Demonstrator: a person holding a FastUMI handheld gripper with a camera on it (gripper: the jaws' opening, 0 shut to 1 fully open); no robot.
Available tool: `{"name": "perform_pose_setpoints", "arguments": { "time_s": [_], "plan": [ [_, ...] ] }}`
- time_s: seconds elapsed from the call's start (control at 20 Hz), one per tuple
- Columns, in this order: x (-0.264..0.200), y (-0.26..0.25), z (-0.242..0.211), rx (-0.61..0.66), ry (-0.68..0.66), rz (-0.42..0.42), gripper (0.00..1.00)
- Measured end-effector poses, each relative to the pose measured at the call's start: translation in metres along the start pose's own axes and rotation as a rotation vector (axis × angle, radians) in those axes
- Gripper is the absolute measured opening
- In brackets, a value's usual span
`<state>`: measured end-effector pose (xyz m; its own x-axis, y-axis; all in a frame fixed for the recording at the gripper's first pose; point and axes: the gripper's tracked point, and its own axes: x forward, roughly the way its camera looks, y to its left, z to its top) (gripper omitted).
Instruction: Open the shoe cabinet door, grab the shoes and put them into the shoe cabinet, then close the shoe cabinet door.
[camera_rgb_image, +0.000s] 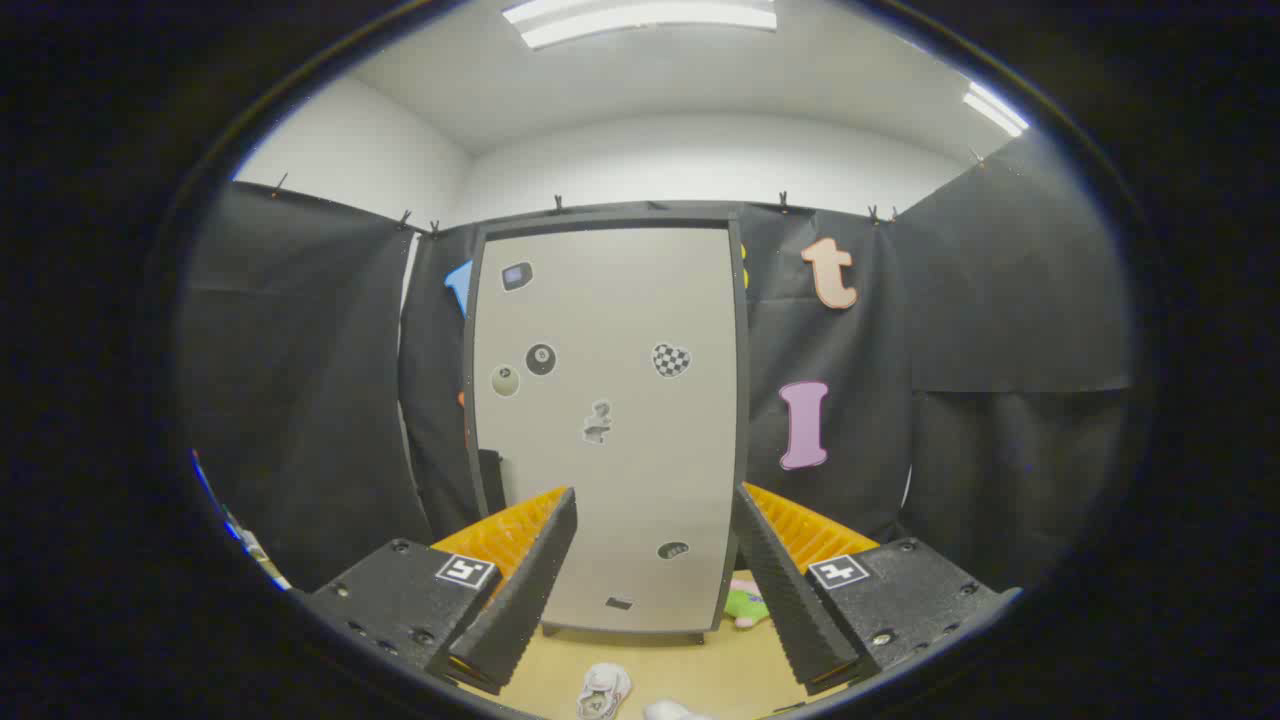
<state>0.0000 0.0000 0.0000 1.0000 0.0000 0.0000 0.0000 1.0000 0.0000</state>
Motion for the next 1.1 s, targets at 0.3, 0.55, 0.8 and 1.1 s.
{"name": "perform_pose_setpoints", "arguments": {
  "time_s": [0.3, 0.55, 0.8, 1.1],
  "plan": [
    [0.001, 0.004, -0.009, -0.004, 0.017, -0.013, 0.99],
    [0.003, 0.005, -0.012, -0.001, 0.020, -0.020, 0.99],
    [0.006, 0.005, -0.017, -0.009, 0.025, -0.031, 0.99],
    [0.025, 0.022, -0.035, -0.012, 0.048, -0.026, 0.99]
  ]
}}
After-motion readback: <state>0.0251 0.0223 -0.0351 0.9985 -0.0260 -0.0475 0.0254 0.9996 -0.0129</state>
